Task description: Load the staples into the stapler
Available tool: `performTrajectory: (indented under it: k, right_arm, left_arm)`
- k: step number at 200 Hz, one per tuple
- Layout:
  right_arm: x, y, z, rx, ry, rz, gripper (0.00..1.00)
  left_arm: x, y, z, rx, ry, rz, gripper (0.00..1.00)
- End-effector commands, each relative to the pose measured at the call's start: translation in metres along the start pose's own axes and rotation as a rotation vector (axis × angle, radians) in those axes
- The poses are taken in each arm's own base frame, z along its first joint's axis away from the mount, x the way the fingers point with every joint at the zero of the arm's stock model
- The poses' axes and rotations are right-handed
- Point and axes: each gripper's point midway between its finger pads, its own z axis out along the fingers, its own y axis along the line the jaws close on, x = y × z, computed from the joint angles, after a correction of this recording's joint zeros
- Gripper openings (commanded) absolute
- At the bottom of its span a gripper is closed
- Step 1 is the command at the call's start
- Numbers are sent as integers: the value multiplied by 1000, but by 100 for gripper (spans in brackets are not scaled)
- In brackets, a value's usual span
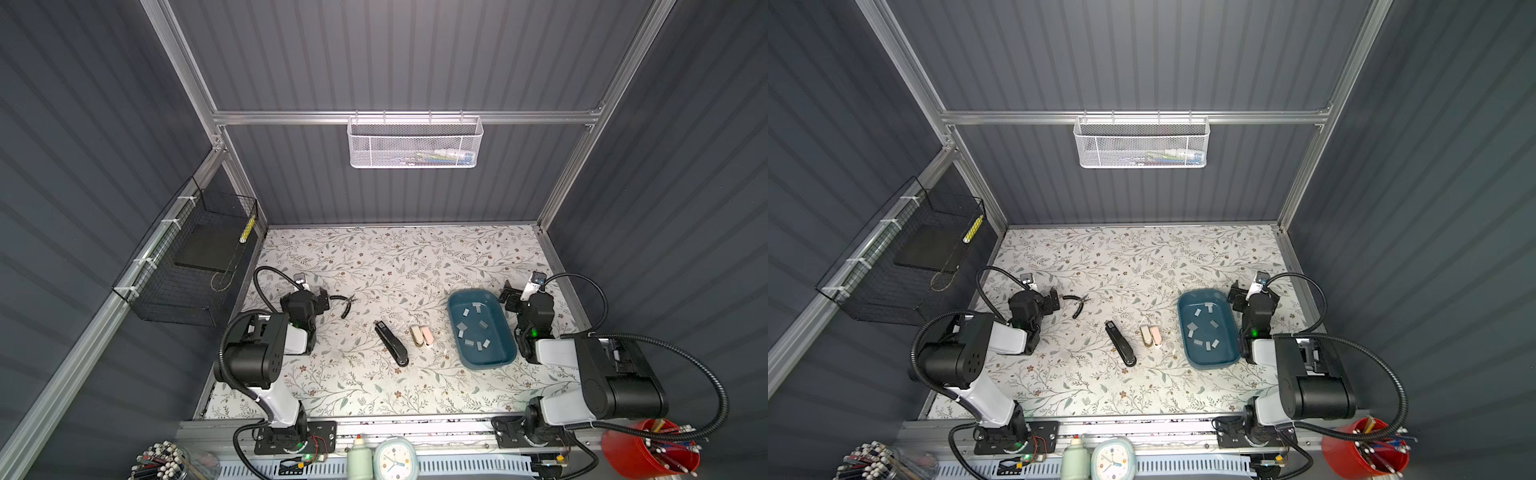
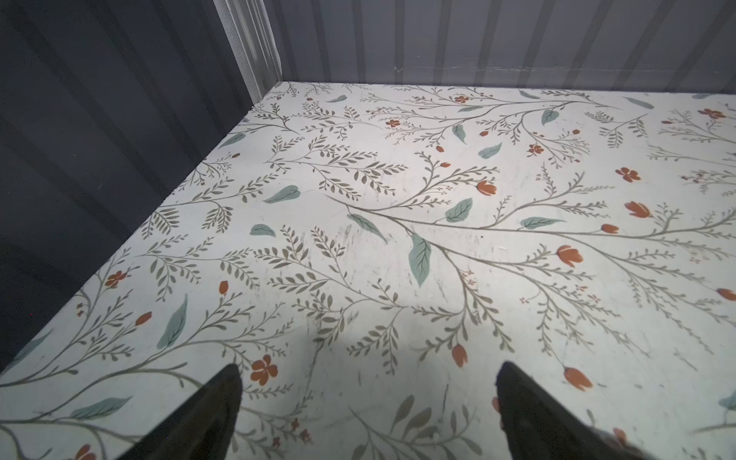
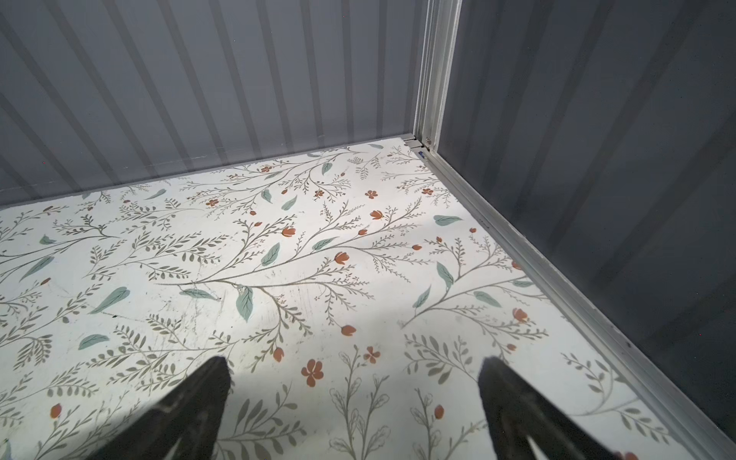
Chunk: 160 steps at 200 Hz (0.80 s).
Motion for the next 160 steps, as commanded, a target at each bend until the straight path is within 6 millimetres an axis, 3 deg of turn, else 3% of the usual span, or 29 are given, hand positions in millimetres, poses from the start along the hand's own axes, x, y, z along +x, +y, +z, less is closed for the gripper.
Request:
performTrajectory:
  k: [1,160]
  right_arm:
    - [-6,1,-1,-5,-29,-4,99]
    - [-6,6,-2,-25,-30,-16,99]
  left_arm:
    - [-4,-1,2,-7,-8,14,100]
    - [-5,-3,3,-9,-7,18,100]
